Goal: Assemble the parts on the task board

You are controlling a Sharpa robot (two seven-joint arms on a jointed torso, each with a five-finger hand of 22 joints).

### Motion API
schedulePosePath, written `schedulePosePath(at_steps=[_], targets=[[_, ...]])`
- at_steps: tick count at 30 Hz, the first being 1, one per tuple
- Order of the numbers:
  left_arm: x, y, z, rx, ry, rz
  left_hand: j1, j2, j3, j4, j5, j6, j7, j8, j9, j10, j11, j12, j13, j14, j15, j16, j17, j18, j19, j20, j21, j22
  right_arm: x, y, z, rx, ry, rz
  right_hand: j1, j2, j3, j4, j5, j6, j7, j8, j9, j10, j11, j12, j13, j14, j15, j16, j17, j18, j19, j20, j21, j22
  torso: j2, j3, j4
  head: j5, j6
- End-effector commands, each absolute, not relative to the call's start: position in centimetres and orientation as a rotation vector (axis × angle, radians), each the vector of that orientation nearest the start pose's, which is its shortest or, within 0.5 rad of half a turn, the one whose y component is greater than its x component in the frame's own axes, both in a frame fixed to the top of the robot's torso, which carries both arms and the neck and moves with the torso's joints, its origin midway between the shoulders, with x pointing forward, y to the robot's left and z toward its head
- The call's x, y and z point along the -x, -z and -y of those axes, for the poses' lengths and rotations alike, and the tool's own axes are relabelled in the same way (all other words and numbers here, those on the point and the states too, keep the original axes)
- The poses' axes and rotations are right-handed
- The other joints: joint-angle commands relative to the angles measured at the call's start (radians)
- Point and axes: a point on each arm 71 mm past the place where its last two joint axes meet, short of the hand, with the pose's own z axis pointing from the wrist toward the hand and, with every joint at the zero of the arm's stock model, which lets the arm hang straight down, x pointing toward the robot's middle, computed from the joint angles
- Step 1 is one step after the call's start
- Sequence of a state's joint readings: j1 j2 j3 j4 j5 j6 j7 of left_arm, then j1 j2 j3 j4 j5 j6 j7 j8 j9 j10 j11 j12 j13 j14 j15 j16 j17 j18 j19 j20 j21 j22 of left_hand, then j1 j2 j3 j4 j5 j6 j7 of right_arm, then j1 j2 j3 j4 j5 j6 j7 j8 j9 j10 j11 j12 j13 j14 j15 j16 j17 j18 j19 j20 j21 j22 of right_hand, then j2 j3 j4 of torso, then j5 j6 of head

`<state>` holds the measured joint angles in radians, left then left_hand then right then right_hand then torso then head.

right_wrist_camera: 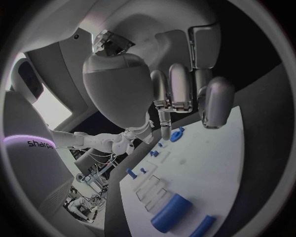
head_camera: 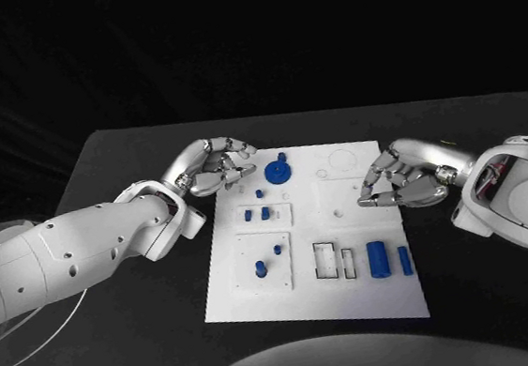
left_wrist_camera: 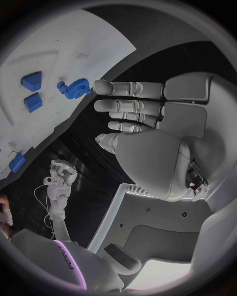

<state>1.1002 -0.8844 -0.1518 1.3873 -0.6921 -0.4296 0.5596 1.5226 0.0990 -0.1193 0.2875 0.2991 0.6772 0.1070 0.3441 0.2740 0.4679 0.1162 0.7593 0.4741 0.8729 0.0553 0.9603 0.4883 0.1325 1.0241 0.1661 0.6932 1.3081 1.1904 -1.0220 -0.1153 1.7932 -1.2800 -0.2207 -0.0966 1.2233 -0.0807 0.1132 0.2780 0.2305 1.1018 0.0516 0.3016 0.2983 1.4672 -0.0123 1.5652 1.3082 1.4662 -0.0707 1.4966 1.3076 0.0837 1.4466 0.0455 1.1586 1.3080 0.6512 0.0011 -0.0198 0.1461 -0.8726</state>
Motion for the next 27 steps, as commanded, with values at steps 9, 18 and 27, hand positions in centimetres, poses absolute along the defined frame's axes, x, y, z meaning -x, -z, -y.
schedulePosePath(at_steps=[9, 18, 27], targets=[[-46.2, 25.4, -25.7, 0.359, 1.213, -1.521, 0.011, 0.001, -0.006, 0.0, 0.003, -0.004, -0.004, 0.005, -0.002, 0.007, 0.004, 0.0, -0.002, -0.007, 0.003, 0.007, -0.002, 0.02, 0.001, 0.0, -0.003, 0.058, -40.6, 23.0, 22.5, 0.126, -0.419, -2.107, -0.298, 0.07, -0.082, 0.013, -0.04, 0.104, -0.045, 0.081, 0.11, 0.104, -0.042, 0.006, 0.263, 0.089, -0.047, 0.037, 0.189, -0.034, 0.056, -0.046, 0.165, 0.2, -0.004, 0.0004, -0.0054, -0.021, 0.0], [-46.1, 25.7, -25.7, 0.366, 1.216, -1.528, 0.012, 0.002, -0.006, 0.0, 0.005, -0.004, -0.004, 0.005, -0.002, 0.006, 0.004, -0.001, -0.003, -0.007, 0.003, 0.007, -0.002, 0.02, 0.0, 0.001, -0.004, 0.058, -39.3, 23.5, 21.6, 0.093, -0.369, -2.193, -0.377, 0.07, -0.091, 0.013, -0.073, 0.124, -0.053, 0.079, 0.145, 0.104, -0.049, 0.006, 0.263, 0.094, -0.059, 0.05, 0.214, -0.044, 0.068, -0.06, 0.22, 0.211, -0.002, -0.0005, -0.0023, -0.024, 0.0], [-46.1, 25.7, -25.8, 0.368, 1.215, -1.529, 0.013, 0.004, -0.005, 0.0, 0.006, -0.005, -0.004, 0.005, -0.003, 0.006, 0.005, -0.001, -0.004, -0.008, 0.004, 0.007, -0.002, 0.02, -0.001, 0.001, -0.007, 0.057, -38.4, 23.4, 20.4, 0.146, -0.344, -2.141, -0.345, 0.058, -0.068, 0.007, -0.048, 0.154, -0.076, 0.137, 0.253, 0.104, -0.07, 0.006, 0.263, 0.096, -0.076, 0.054, 0.22, -0.051, 0.076, -0.076, 0.264, 0.22, -0.001, -0.0006, -0.0037, -0.022, 0.0]])
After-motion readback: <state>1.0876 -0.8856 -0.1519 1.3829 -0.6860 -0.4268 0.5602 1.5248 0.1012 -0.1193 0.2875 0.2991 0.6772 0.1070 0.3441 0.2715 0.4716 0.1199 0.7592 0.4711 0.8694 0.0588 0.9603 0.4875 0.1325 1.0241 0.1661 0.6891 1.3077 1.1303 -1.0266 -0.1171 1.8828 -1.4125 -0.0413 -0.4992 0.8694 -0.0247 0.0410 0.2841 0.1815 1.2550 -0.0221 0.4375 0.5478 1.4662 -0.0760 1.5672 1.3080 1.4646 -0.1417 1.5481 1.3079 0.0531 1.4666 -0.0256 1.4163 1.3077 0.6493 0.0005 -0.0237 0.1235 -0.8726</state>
